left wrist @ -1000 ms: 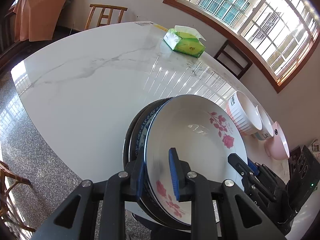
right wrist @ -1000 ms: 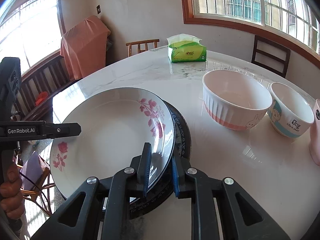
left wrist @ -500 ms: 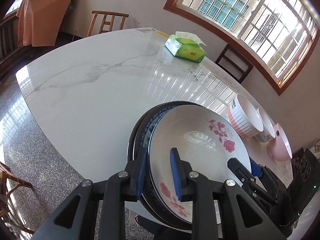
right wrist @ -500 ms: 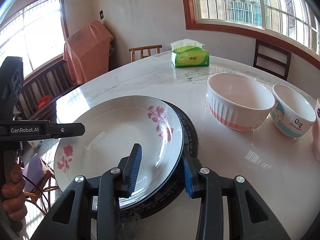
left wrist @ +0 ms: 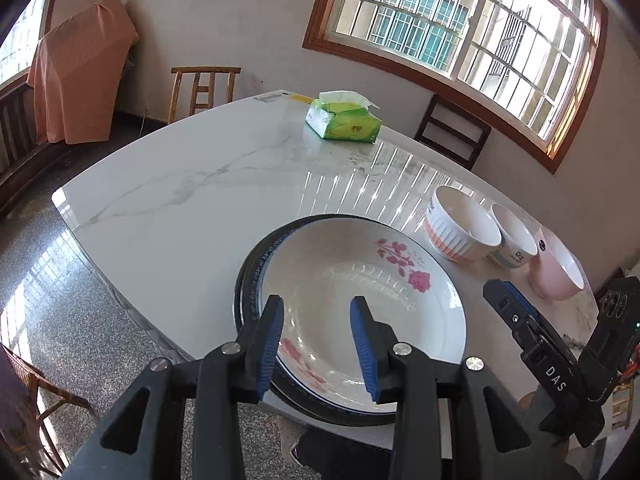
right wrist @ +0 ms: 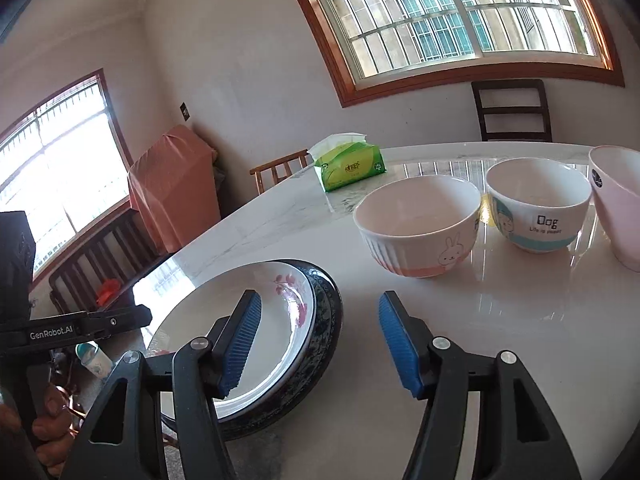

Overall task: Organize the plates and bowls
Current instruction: 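Move to the pink bowl and grasp its rim with the left tool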

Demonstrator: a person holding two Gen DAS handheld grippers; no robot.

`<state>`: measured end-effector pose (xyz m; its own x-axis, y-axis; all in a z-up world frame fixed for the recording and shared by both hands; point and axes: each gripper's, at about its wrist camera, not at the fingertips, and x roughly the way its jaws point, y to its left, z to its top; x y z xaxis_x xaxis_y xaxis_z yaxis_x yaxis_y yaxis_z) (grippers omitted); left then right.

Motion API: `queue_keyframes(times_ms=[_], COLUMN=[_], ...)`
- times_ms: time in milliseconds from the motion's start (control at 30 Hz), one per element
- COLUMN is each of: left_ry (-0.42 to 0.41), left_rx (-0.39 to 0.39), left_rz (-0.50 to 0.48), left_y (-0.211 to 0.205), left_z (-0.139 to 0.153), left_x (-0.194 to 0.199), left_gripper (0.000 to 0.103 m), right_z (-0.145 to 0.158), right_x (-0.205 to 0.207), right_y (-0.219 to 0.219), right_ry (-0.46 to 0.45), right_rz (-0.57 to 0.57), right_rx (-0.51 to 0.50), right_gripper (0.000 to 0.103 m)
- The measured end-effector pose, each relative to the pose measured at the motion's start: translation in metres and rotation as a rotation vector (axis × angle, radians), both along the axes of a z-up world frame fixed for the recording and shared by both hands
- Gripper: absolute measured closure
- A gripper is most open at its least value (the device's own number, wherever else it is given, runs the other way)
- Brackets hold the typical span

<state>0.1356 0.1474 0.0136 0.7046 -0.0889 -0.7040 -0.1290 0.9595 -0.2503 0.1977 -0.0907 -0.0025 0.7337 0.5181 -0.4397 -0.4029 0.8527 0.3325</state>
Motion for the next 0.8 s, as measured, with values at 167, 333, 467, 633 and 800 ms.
queue_keyframes(times_ms=[167, 333, 467, 633, 800], left_ry=[0.009, 0.059, 0.124, 0.163, 0.091], left_rx=[-0.014, -0.061, -0.171, -0.288, -0.210], left_rz=[-0.156, -0.318, -0.451, -0.538, -0.553], left_y=[-0.056, -0.117, -0.160, -0.207, -0.253], left_z=[-0.001, -0.007, -0.005, 0.021, 0.065], left_x=[-0.009, -0.007, 0.008, 0.046, 0.107], left_gripper=[0.068, 0.068, 0.068, 0.068, 0.060], right_z=[0.000, -0.004, -0.012, -0.008, 0.025], right_x=[-0.014, -0.033, -0.051, -0.053, -0.036], right_y=[-0.044, -0.120, -0.185, -0.232, -0.268], right_ry=[0.020, 0.065, 0.102, 0.170, 0.197], right_rz=[-0.093, -0.257, -0.369, -0.438, -0.409], right_rx=[0.052, 0.139, 0.240, 0.168, 0.092], right_gripper=[0.041, 0.041, 0.040, 0.051, 0.052])
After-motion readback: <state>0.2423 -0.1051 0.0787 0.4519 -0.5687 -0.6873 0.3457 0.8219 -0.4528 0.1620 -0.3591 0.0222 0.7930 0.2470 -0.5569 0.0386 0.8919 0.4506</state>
